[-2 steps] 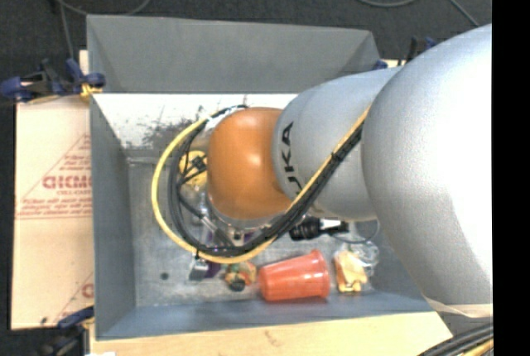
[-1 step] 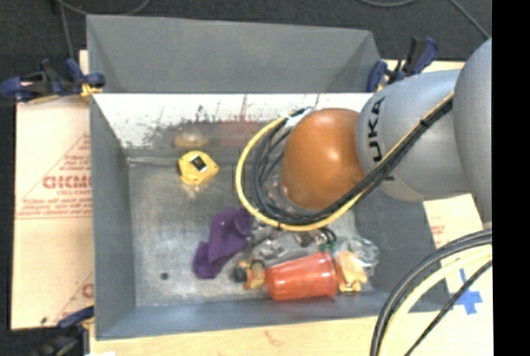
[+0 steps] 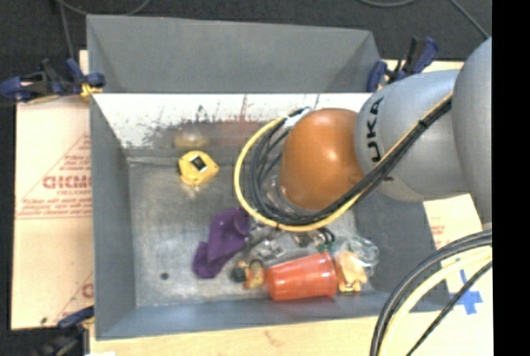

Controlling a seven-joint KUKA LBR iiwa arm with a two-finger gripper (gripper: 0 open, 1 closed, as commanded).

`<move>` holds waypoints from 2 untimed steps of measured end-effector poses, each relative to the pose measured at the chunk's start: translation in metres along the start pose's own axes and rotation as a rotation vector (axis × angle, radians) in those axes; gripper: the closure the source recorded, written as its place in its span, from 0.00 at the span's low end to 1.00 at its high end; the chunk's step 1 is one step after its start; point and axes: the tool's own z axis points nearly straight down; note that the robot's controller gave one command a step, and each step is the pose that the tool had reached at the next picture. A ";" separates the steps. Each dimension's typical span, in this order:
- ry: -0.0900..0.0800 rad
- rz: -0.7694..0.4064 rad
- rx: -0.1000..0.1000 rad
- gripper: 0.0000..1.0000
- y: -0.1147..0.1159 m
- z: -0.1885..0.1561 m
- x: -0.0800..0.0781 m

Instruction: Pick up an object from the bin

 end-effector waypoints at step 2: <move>-0.003 -0.136 0.001 1.00 -0.020 -0.094 -0.046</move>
Offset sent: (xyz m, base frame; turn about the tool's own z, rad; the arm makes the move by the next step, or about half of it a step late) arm 0.0934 0.0005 0.1264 -0.1918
